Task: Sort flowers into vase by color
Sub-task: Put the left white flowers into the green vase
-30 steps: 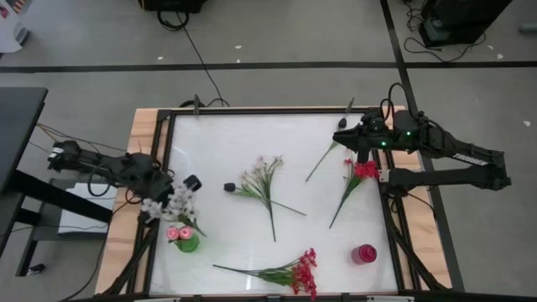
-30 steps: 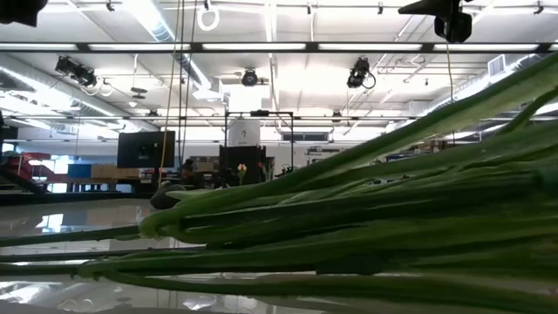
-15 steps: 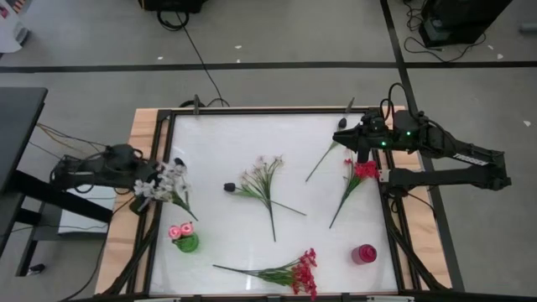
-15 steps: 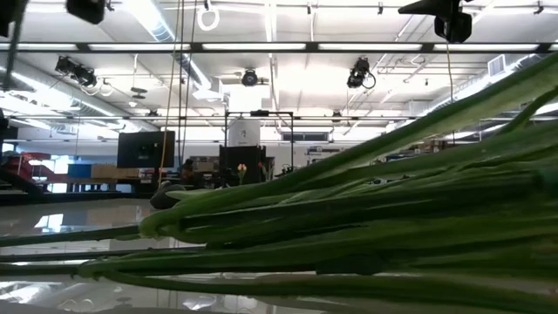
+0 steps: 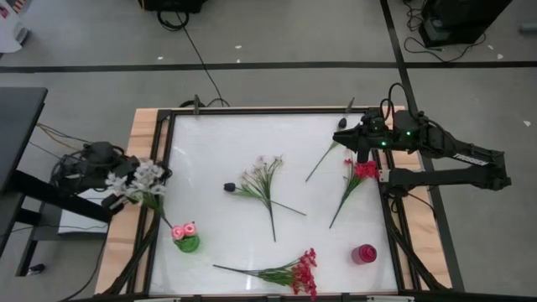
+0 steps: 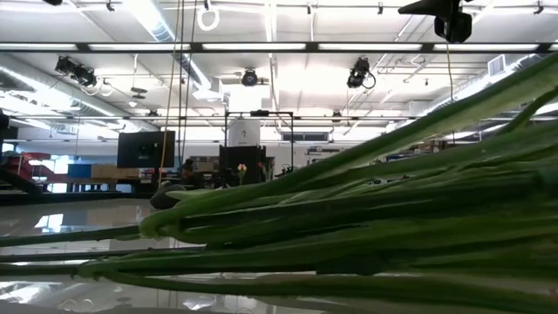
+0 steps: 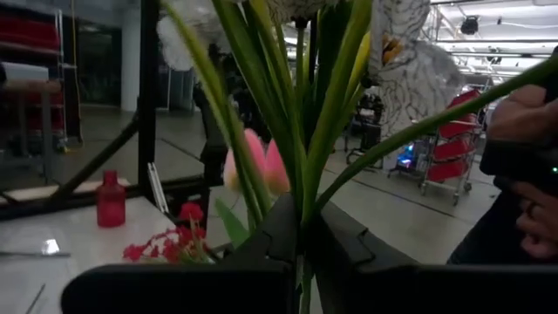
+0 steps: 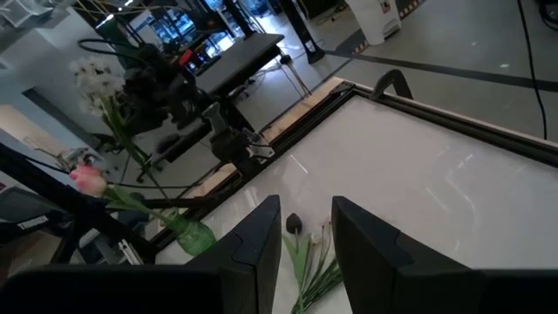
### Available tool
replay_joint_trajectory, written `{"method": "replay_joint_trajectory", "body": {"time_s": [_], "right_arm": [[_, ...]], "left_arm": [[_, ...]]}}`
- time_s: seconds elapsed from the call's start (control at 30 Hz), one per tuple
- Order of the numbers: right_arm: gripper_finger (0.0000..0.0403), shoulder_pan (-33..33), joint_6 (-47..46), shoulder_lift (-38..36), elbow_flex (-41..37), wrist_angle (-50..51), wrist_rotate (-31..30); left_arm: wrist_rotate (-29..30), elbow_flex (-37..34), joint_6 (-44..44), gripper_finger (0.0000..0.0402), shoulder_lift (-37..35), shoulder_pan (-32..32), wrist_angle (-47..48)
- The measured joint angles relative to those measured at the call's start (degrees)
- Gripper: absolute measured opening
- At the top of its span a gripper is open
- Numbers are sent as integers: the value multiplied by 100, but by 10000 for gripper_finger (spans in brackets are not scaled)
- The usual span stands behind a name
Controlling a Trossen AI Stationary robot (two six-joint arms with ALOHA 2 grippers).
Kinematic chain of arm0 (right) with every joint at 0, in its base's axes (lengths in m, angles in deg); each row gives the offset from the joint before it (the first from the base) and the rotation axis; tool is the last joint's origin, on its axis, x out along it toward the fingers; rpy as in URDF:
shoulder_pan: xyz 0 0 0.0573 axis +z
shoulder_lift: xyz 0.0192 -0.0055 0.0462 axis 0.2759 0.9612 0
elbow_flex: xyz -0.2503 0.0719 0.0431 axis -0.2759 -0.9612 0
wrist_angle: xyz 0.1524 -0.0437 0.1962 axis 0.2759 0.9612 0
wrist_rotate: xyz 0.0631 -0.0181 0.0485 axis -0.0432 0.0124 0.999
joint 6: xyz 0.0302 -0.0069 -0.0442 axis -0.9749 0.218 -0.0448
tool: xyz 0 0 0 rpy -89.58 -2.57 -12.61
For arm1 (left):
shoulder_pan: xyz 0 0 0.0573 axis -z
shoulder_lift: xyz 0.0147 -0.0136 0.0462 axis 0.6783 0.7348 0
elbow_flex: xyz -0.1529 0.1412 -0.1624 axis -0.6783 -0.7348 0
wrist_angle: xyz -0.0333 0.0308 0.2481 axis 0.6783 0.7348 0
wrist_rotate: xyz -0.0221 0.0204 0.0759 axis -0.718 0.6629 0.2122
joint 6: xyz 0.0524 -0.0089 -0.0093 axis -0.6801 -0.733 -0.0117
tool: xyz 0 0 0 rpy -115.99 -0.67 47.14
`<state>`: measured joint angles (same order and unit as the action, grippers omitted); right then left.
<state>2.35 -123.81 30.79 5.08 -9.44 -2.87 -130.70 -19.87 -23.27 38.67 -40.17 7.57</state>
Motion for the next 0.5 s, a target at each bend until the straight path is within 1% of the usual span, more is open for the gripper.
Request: {"method": "replay_joint_trajectory", "body": {"time_s": [0.3, 0.37, 0.5], "right_arm": [[114, 0, 1, 0, -1, 0, -1], [114, 0, 1, -1, -1, -3, 0], [114, -1, 1, 0, 0, -3, -1]], "left_arm": [[77, 22, 38, 24, 33, 0, -102], [102, -75, 30, 24, 46, 0, -124], [267, -429, 61, 24, 75, 6, -628]]}}
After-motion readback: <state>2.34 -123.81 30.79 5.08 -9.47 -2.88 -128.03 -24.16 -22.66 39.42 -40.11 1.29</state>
